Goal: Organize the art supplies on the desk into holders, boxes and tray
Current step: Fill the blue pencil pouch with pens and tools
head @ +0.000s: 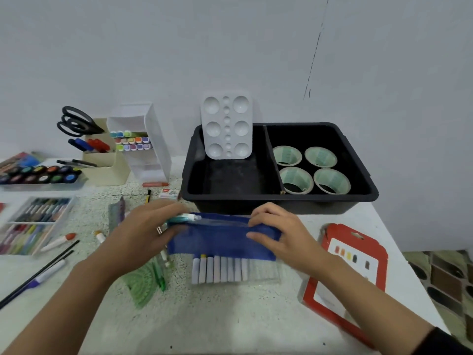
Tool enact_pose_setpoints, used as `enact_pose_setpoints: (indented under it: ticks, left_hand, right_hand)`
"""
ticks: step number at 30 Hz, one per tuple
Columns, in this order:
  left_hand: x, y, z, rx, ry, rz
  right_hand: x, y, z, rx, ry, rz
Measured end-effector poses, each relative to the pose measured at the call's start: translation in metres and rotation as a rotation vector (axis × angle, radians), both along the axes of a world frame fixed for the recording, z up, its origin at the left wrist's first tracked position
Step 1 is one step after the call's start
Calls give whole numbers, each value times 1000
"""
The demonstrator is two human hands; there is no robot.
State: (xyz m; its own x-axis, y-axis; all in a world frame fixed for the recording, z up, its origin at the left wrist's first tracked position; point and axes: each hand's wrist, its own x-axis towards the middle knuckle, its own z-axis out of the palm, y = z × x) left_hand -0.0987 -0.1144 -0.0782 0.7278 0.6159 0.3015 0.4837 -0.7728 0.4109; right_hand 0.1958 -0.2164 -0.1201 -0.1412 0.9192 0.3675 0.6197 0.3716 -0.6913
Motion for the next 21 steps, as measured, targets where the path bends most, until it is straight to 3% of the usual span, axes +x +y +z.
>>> enact_pose_setpoints:
  ticks: [4, 9, 14, 21]
  left_hand:
    - [-14, 0, 9, -18, 28, 53]
    - [1, -24, 13, -322, -320, 51]
    - [30, -33, -9, -420, -261, -36]
    - [45, -27, -5, -486, -540, -137]
  right_hand:
    - [-19, 16, 8, 163, -157, 29]
    - [-31, 27, -7, 338, -391, 75]
    - [-25, 28, -10, 314, -346, 64]
    - [-21, 29, -11, 175, -304, 64]
